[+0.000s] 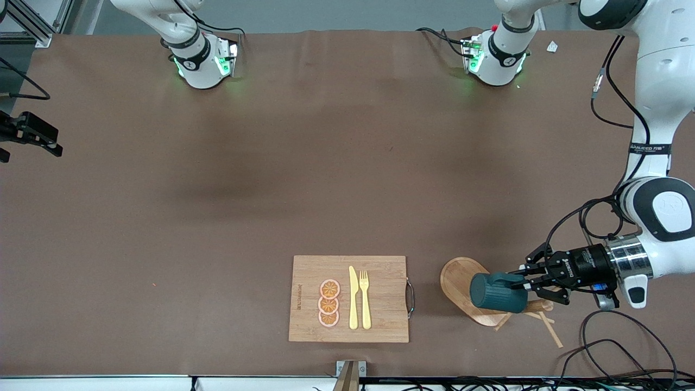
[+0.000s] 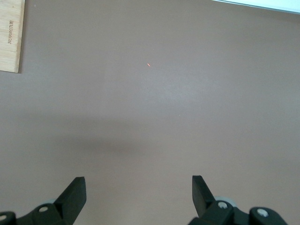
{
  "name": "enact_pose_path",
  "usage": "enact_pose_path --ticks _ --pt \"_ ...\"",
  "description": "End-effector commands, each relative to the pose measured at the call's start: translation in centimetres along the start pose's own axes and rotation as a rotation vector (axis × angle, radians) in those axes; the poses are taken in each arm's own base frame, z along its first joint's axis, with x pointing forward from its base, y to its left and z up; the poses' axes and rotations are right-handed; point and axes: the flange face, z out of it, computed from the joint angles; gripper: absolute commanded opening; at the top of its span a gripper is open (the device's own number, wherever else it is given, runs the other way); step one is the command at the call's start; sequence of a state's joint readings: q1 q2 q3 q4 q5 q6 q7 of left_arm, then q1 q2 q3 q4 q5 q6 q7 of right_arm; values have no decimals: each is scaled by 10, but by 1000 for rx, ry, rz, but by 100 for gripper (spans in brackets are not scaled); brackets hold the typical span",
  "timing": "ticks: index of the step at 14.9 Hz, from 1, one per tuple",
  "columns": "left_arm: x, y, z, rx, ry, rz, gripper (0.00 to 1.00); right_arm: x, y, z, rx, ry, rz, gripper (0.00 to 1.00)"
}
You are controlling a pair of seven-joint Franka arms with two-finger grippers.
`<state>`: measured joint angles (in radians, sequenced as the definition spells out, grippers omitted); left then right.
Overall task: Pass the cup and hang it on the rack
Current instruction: 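Hook the mug handle onto a rack peg with the left gripper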
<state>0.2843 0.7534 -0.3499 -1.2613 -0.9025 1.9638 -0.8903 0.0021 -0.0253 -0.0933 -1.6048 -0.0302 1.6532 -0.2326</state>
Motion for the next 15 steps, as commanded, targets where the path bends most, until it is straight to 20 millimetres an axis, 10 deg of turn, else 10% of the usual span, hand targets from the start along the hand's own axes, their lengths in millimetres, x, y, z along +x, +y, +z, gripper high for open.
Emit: enact_pose_path --ticks 1,10,15 --pt "1 1 -8 -22 -15 9 5 1 3 -3 12 -2 -9 100" --pt "6 -1 -6 -19 -15 6 12 1 3 -3 12 0 -9 100" --pt "6 0 -8 -26 -14 4 36 1 3 -3 12 0 -9 100"
